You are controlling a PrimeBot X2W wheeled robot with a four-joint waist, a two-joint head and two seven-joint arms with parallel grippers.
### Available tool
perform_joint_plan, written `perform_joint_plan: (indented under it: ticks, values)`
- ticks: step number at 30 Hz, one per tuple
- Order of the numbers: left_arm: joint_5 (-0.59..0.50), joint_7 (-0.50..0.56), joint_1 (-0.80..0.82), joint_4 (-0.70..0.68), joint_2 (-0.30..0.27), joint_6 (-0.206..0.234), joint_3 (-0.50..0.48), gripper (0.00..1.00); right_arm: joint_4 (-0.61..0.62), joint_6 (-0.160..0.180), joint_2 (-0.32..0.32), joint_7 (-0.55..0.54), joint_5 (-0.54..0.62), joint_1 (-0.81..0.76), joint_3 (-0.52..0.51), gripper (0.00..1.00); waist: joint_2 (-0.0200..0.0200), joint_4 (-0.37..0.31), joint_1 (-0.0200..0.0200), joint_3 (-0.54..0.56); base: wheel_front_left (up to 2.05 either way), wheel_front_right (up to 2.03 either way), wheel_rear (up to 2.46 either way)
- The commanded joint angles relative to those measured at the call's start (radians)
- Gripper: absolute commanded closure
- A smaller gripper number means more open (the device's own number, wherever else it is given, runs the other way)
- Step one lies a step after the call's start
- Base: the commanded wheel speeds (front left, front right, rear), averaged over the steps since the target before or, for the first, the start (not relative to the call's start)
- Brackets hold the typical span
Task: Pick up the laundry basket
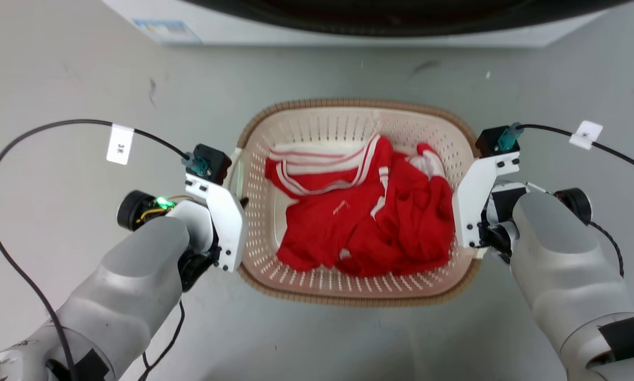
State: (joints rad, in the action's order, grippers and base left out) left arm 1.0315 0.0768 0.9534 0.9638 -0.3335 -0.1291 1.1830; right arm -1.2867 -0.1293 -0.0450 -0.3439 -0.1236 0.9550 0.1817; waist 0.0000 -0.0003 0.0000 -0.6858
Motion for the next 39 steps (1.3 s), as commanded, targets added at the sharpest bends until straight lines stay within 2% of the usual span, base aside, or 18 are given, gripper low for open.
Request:
perform_joint_plan:
  ticks: [1, 6, 13, 14, 25, 33, 39]
  values:
    - [0.021, 0.030, -0.009, -0.019, -0.025, -0.002, 0.022, 1.00, -0.003, -0.002, -0.010, -0.059, 0.023, -0.026, 0.005, 1.00, 0.0000, 0.006, 0.0000, 0.124, 0.00, 0.00, 0.00]
    - [0.086, 0.139, -0.039, -0.067, -0.052, -0.002, 0.063, 1.00, -0.004, -0.002, -0.011, -0.156, -0.007, -0.057, 0.029, 1.00, 0.0000, 0.017, 0.0000, 0.268, 0.00, 0.00, 0.00]
    - [0.145, 0.278, -0.073, -0.117, -0.093, -0.002, 0.087, 1.00, 0.023, -0.001, -0.013, -0.256, -0.099, -0.101, 0.112, 1.00, 0.0000, 0.017, 0.0000, 0.403, 0.00, 0.00, 0.00]
    - [0.159, 0.320, -0.079, -0.131, -0.110, -0.002, 0.090, 1.00, 0.043, -0.001, -0.013, -0.297, -0.135, -0.114, 0.145, 1.00, 0.0000, 0.015, 0.0000, 0.439, 0.00, 0.00, 0.00]
    - [0.212, 0.469, -0.135, -0.176, -0.158, -0.002, 0.099, 1.00, 0.081, -0.002, -0.015, -0.413, -0.266, -0.154, 0.234, 1.00, 0.0000, -0.001, 0.0000, 0.580, 0.00, 0.00, 0.00]
    - [0.231, 0.568, -0.175, -0.199, -0.162, -0.003, 0.101, 1.00, 0.081, -0.002, -0.015, -0.458, -0.322, -0.181, 0.280, 1.00, 0.0000, -0.010, 0.0000, 0.665, 0.00, 0.00, 0.00]
    - [0.241, 0.595, -0.202, -0.204, -0.153, -0.003, 0.102, 1.00, 0.090, -0.002, -0.014, -0.479, -0.353, -0.202, 0.311, 1.00, 0.0000, -0.010, 0.0000, 0.690, 0.00, 0.00, 0.00]
